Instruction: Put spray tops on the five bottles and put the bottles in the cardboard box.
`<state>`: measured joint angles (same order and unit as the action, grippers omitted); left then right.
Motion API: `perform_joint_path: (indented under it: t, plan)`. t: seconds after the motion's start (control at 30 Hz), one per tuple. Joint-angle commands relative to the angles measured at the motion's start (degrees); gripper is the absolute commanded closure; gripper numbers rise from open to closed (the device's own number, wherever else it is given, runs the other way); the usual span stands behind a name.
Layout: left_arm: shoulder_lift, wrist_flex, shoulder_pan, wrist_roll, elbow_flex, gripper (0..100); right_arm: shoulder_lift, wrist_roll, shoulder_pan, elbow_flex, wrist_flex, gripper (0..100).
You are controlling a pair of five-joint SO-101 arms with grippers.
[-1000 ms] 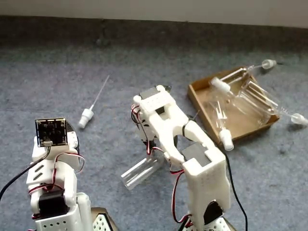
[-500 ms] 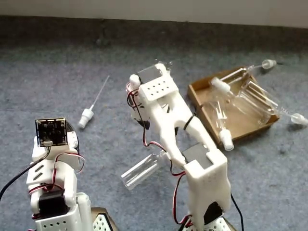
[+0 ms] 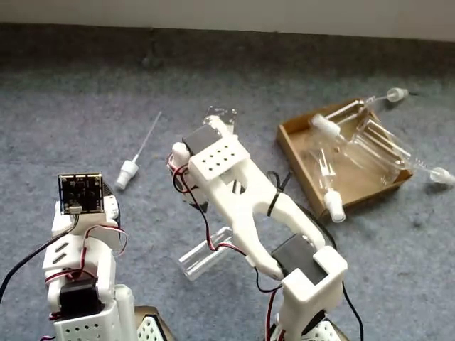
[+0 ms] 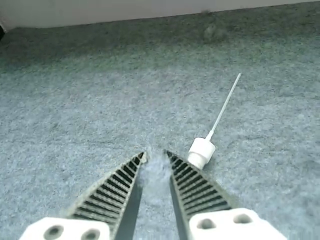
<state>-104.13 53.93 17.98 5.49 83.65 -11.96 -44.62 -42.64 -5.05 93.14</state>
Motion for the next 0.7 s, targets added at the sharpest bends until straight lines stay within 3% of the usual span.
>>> perform_joint_path:
  t: [0.0, 0.23, 0.5, 0.67]
  plan:
    - [-0.5, -2.5, -1.5, 0.4, 0.0, 99, 3.6, -3.4, 0.6, 1.0, -0.8, 72.3]
    - [-0.5, -3.3, -1.5, 0.4, 0.5, 99, 3.6, -7.0, 0.4, 1.1, -0.7, 72.3]
    - [-0.5, -3.3, -1.5, 0.4, 0.5, 99, 2.9, -8.7, -7.5, 1.5, 1.9, 72.4]
    - [-0.5, -3.3, -1.5, 0.4, 0.5, 99, 0.9, -17.4, -9.4, 6.5, -2.5, 72.3]
